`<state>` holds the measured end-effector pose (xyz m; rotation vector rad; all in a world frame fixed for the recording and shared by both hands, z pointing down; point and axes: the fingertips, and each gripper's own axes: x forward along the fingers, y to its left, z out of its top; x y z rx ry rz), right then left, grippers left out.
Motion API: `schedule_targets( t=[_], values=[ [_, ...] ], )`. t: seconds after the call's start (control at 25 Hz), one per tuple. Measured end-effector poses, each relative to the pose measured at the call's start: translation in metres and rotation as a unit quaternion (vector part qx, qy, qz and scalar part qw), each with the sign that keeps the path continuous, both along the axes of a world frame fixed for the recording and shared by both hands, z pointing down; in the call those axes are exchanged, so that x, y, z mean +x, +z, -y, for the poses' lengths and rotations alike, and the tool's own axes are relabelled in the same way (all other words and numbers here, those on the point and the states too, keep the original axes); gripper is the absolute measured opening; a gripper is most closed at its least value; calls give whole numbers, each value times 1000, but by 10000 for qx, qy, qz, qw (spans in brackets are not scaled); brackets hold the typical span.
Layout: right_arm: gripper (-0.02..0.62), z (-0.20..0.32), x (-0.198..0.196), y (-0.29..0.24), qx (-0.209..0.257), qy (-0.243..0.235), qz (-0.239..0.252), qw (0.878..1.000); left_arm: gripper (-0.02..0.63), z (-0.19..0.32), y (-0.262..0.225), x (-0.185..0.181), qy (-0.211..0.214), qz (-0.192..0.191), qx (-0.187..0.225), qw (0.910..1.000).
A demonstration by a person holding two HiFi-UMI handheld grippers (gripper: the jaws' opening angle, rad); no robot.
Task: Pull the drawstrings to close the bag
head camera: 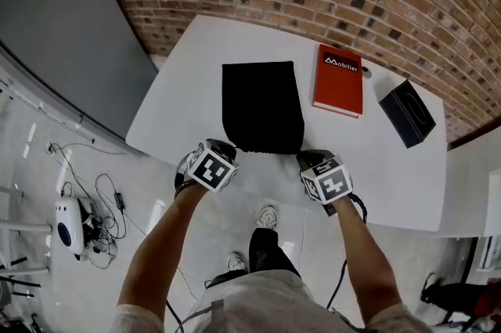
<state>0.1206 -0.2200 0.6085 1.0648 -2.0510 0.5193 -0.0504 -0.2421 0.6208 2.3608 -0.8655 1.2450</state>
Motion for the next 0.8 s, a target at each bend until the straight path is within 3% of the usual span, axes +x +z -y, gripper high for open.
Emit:
schedule_targets(
  t=[0.8],
  values=[
    [8,53,-15,-87,1069,-301,-174,9937,9,55,-97,-22,-266,-117,1267,9915]
  ],
)
